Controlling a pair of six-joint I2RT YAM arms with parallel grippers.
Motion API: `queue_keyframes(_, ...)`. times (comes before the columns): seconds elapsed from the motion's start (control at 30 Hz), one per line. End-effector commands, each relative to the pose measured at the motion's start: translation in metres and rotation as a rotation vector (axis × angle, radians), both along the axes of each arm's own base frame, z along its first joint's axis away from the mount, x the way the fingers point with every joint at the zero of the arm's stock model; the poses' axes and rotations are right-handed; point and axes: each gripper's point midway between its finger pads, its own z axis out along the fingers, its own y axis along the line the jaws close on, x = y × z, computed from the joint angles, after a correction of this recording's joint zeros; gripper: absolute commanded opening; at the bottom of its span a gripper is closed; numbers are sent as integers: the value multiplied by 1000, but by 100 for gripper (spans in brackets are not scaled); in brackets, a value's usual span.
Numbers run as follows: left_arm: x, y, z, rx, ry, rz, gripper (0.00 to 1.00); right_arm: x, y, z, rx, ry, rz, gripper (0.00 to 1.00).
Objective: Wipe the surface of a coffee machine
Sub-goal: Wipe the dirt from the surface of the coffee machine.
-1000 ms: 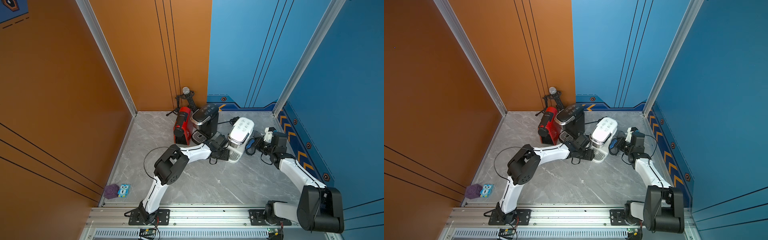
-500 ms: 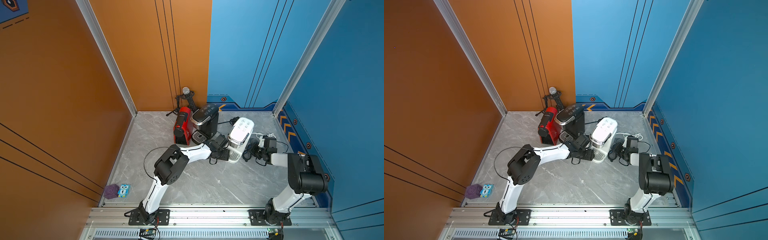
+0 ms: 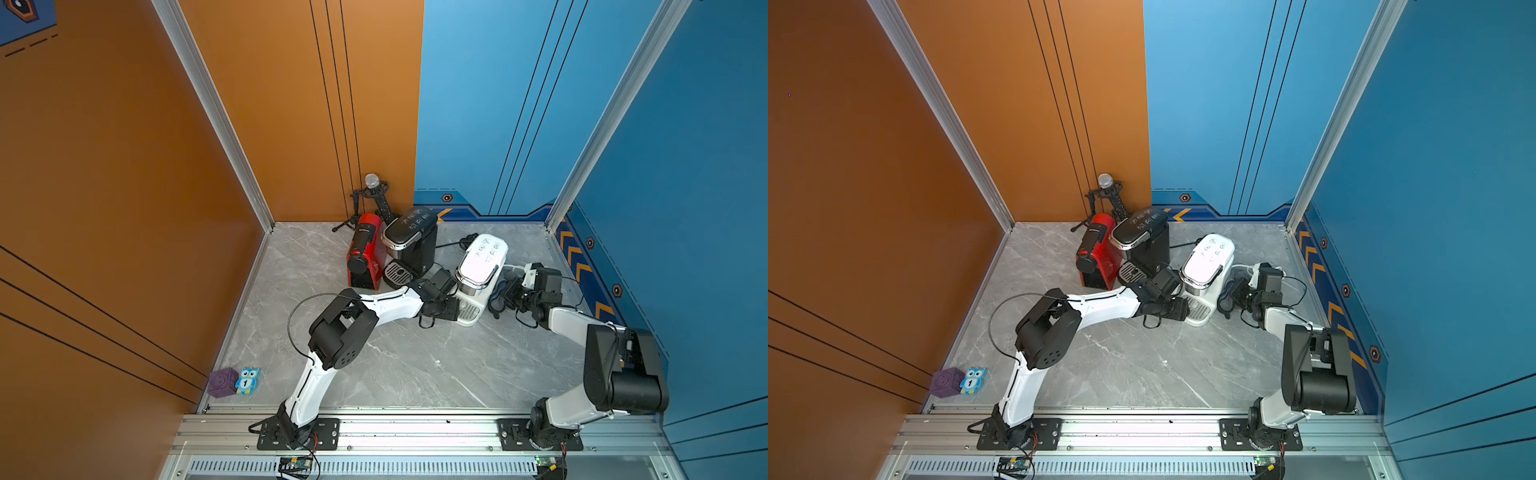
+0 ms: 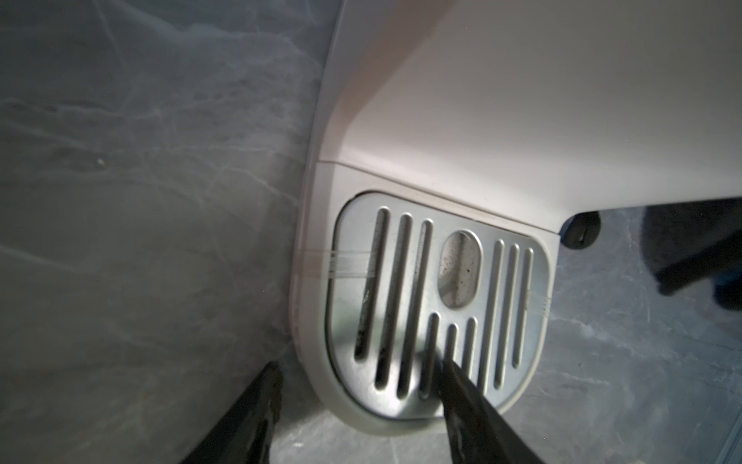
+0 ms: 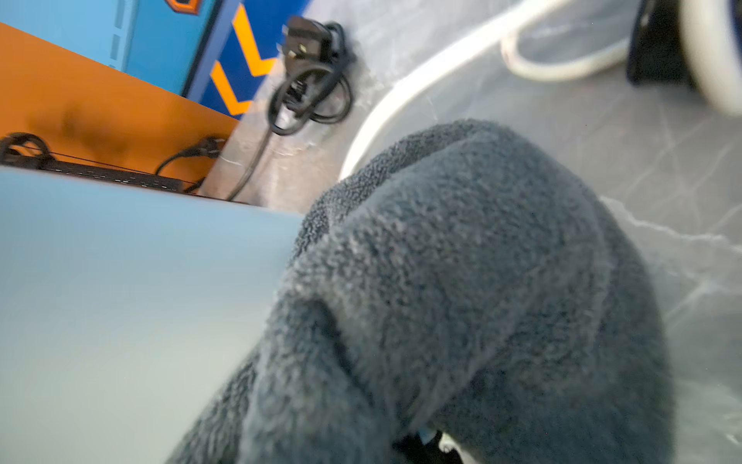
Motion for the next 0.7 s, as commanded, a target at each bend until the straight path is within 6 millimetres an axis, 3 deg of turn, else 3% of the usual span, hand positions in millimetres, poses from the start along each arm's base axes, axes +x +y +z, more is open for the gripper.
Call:
queue_keyframes(0.0, -29, 7, -44, 88, 118, -46, 64, 2, 22, 64, 29, -130, 80, 8)
queue_keyframes(0.17, -31, 3, -41, 84, 110, -64, 64, -6, 20, 101, 0, -201, 66, 8)
queue_keyframes(0.27, -31, 3, -41, 85, 109, -65, 64, -6, 15, 99, -39, -189, 53, 8)
queue_keyframes(0.37, -33, 5, -44, 90, 114, -65, 64, -3, 16, 82, -30, -154, 68, 8)
queue_keyframes(0.67, -34, 10, -41, 99, 106, -54, 64, -4, 19, -3, 3, 6, 78, 8)
